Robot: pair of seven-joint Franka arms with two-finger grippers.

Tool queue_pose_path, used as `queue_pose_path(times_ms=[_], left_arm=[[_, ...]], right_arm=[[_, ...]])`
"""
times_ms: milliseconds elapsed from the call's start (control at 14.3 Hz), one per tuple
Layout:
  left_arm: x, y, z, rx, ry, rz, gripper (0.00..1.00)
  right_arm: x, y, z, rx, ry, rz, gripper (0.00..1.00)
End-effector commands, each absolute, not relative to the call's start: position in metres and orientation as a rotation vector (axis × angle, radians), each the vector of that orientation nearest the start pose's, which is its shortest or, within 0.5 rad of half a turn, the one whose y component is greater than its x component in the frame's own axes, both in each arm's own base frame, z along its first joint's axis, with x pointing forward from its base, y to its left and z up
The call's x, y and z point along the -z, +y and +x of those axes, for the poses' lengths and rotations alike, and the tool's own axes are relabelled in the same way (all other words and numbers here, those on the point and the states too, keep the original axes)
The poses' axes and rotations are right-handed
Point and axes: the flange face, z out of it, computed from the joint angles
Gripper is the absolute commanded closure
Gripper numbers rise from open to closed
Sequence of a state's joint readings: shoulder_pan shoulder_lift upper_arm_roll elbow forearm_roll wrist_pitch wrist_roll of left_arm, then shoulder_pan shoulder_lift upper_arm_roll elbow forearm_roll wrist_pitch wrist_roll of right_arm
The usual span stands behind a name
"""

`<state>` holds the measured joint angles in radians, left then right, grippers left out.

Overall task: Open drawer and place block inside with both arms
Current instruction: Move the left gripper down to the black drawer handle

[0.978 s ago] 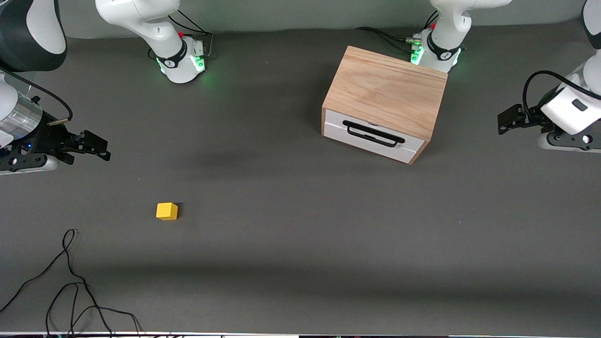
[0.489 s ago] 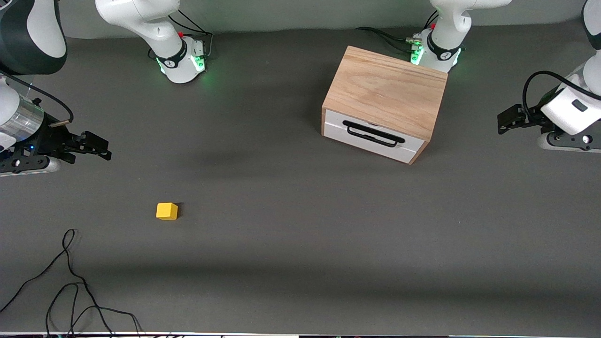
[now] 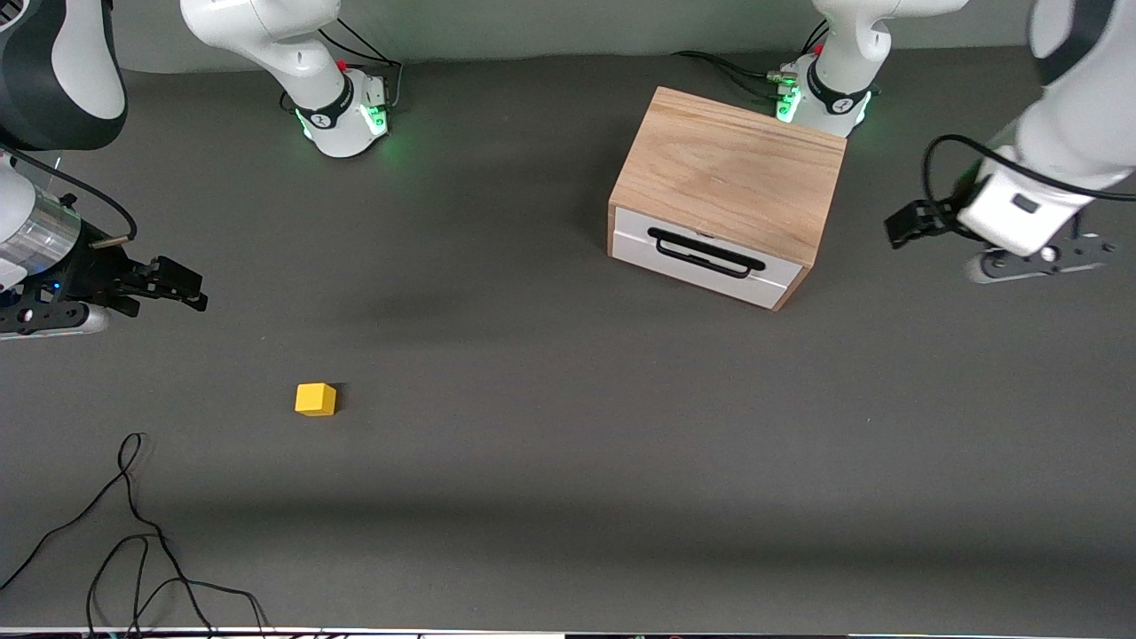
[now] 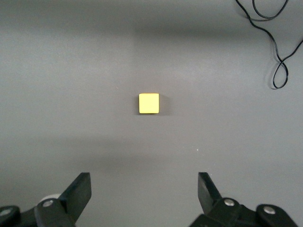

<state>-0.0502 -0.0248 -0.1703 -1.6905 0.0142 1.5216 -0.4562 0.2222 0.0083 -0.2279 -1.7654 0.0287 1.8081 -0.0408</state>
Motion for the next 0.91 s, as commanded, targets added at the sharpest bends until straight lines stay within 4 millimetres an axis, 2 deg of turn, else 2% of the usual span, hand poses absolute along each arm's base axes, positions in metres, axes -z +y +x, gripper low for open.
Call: queue_pose_path(times_ms=[0, 140, 349, 489, 559, 699, 839], left_arm=[[-0.578, -0.160, 0.524, -0.236, -0.705, -2.969, 0.00], [-0.570, -0.206, 0.522, -0.248, -0.933, -2.872, 0.00], [-0.554, -0.264, 0.518, -0.241, -1.287, -2.709, 0.00], [-0.534, -0.314, 0.512, -0.239, -1.444, -2.586, 0.00], [-0.524, -0.331, 0.509, -0.233, -1.511, -2.528, 0.00], [-0.507, -0.357, 0.498, -0.200, -1.596, -2.437, 0.00], [-0.490, -0.368, 0.492, -0.198, -1.617, -2.400, 0.00]], right_arm=[[-0.550, -0.001, 0.575, 0.078, -0.015, -3.127, 0.00], [-0.544, -0.002, 0.578, 0.074, -0.006, -3.131, 0.00], [-0.548, -0.002, 0.579, 0.087, -0.015, -3.188, 0.00], [-0.550, -0.005, 0.578, 0.087, -0.011, -3.197, 0.00], [-0.550, -0.006, 0.578, 0.086, -0.017, -3.193, 0.00], [-0.548, -0.001, 0.579, 0.079, -0.040, -3.196, 0.00], [-0.537, -0.002, 0.581, 0.046, -0.024, -3.200, 0.00]])
